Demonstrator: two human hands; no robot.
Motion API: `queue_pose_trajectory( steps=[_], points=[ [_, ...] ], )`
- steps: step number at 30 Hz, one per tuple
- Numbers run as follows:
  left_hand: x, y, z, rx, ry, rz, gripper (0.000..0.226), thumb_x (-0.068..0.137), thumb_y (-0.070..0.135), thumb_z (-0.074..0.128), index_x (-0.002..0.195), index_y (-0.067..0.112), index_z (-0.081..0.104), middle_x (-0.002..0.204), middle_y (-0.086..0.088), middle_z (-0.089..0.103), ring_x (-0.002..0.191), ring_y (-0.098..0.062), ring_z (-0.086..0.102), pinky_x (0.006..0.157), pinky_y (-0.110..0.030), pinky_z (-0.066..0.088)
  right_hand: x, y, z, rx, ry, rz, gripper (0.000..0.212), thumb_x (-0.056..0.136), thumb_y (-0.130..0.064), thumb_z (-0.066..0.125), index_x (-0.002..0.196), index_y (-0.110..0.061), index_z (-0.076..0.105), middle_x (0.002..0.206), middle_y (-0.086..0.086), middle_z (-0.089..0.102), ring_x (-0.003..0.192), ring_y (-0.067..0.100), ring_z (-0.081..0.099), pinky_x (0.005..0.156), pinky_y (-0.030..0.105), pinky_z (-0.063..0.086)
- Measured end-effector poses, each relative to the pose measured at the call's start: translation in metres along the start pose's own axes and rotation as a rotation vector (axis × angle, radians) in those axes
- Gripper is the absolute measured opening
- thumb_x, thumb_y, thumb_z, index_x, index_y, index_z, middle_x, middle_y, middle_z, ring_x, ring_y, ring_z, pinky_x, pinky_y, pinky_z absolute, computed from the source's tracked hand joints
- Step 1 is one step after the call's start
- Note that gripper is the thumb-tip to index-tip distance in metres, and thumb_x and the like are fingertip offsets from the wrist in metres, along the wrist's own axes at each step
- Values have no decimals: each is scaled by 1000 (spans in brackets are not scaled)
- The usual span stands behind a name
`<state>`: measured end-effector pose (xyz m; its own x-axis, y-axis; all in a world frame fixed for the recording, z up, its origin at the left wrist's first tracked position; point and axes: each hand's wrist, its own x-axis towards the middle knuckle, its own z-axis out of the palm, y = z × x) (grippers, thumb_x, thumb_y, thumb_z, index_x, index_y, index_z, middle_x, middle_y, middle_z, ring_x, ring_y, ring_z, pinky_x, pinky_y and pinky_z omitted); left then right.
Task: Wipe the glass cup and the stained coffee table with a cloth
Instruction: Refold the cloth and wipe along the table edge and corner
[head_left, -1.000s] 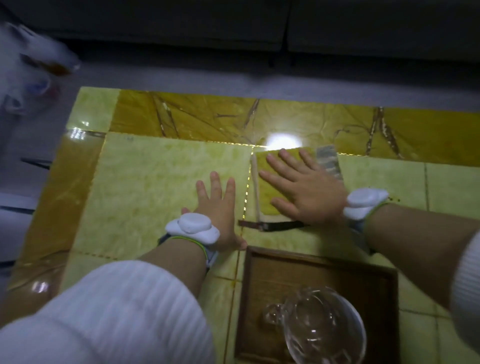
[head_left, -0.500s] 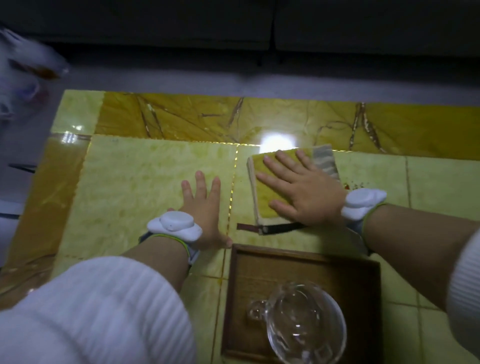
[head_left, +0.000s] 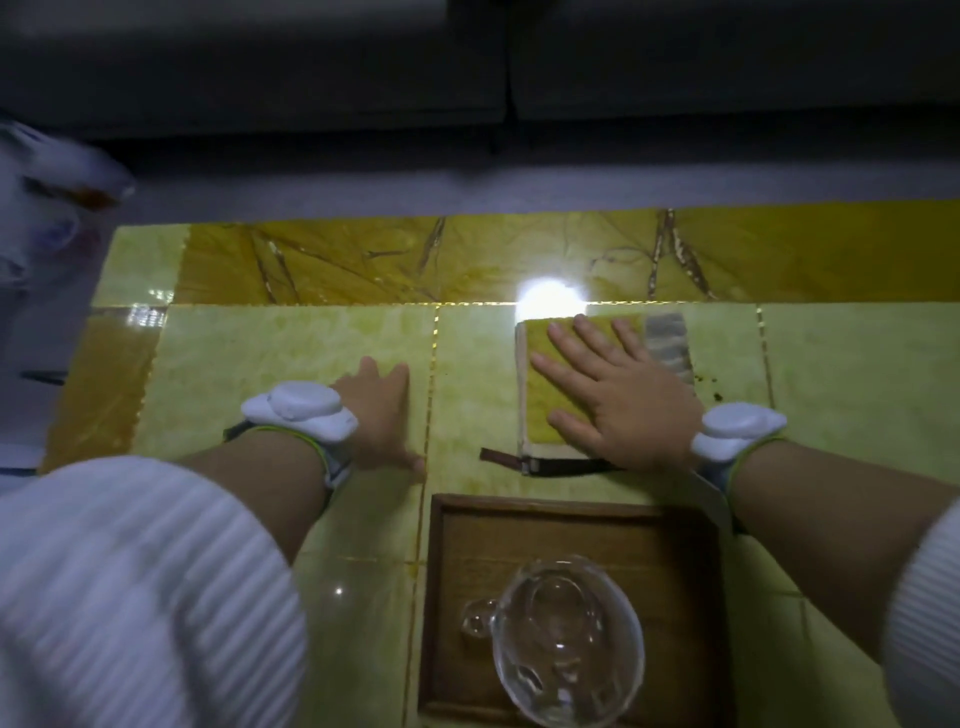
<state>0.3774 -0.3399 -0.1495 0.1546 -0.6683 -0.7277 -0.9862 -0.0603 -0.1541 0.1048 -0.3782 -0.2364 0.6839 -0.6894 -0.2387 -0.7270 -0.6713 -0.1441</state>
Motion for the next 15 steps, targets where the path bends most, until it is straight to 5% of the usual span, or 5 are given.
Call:
queue_pose_trajectory(
  steps=[2,7,15],
  points=[
    [1,15,-9,-53,112,21,103,63,63,78,143,22,30,149,-15,28,131,-37,39,101,-47,45,-7,4,-2,11,1,34,69,97,-66,17,157,-36,1,165,-2,-8,152,25,-12,122,53,-2],
    [23,80,-12,-158,108,126,133,60,61,82,154,33,-8,160,-10,-23,147,-44,-11,116,-57,20,-18,19,-1,5,7,83,69,97,-65,22,157,-36,6,166,-1,-5,153,24,-8,122,52,1],
    [45,110,0,-149,115,85,151,50,65,84,151,29,-23,155,-16,-33,141,-54,-19,113,-66,19,-37,70,-5,35,16,152,69,96,-64,25,157,-35,16,166,-1,4,153,23,0,123,51,3]
  ],
)
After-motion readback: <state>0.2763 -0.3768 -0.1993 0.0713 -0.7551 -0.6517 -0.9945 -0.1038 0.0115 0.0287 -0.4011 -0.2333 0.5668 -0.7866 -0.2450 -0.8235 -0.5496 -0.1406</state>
